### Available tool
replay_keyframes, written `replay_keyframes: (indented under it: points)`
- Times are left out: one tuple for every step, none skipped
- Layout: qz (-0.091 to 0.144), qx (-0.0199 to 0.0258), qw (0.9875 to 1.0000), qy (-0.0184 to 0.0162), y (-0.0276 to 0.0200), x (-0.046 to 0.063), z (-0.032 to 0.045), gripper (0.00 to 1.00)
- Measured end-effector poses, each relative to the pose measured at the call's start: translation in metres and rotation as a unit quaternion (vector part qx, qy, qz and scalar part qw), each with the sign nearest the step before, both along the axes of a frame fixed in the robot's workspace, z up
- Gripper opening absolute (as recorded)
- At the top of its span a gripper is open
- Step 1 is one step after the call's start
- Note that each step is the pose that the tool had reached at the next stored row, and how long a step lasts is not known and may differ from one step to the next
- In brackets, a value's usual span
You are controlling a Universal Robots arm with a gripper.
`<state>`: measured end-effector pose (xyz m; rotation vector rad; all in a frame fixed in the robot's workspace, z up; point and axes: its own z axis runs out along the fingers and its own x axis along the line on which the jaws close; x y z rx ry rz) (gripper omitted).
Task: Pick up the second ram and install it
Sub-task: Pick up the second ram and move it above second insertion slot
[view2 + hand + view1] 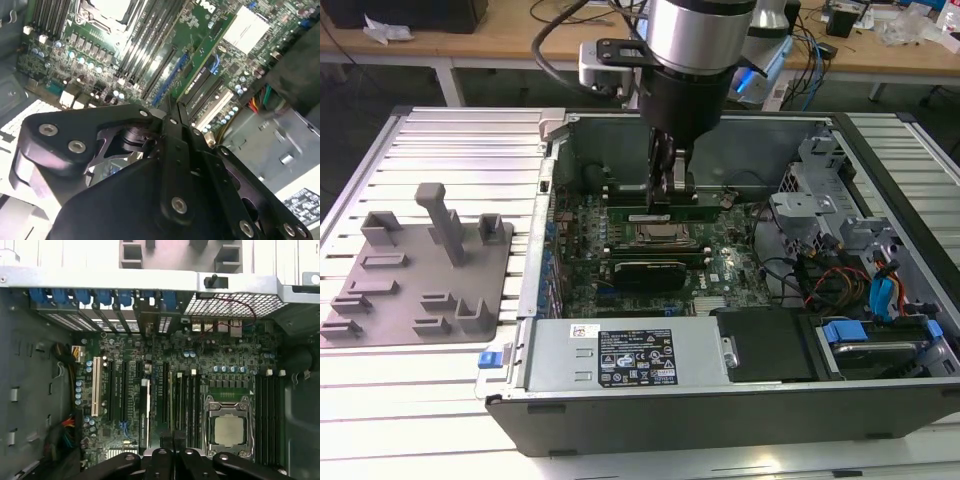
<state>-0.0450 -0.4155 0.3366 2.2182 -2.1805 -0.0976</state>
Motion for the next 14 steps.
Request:
replay_keyframes:
  points:
    - [0.000,0.0000,1.0000,0.0000,0.0037,0.000,-0.0046,0.09]
    - [0.000,0.0000,1.0000,0.0000,0.0060,0.001,-0.0079,0.09]
    - [0.000,0.0000,1.0000,0.0000,0.0090,0.001,-0.0116,0.09]
    - [0.000,0.0001,1.0000,0.0000,0.0123,0.001,-0.0138,0.09]
    - [0.000,0.0000,1.0000,0.0000,0.0145,0.001,-0.0149,0.09]
    - [0.000,0.0000,1.0000,0.0000,0.0189,0.001,-0.0175,0.09]
    - [-0.001,0.0001,1.0000,0.0000,0.0228,0.001,-0.0204,0.09]
    - [-0.001,0.0000,1.0000,0.0000,0.0262,0.002,-0.0240,0.09]
    - [-0.002,0.0001,1.0000,0.0000,0.0272,0.002,-0.0257,0.09]
    - [-0.003,0.0001,1.0000,-0.0001,0.0282,0.002,-0.0277,0.09]
    - [-0.004,0.0000,1.0000,0.0000,0.0307,0.002,-0.0324,0.09]
    - [-0.006,0.0000,1.0000,0.0000,0.0334,0.002,-0.0377,0.09]
    - [-0.007,0.0000,1.0000,0.0000,0.0351,0.002,-0.0417,0.09]
    - [-0.008,0.0000,1.0000,0.0000,0.0366,0.003,-0.0462,0.09]
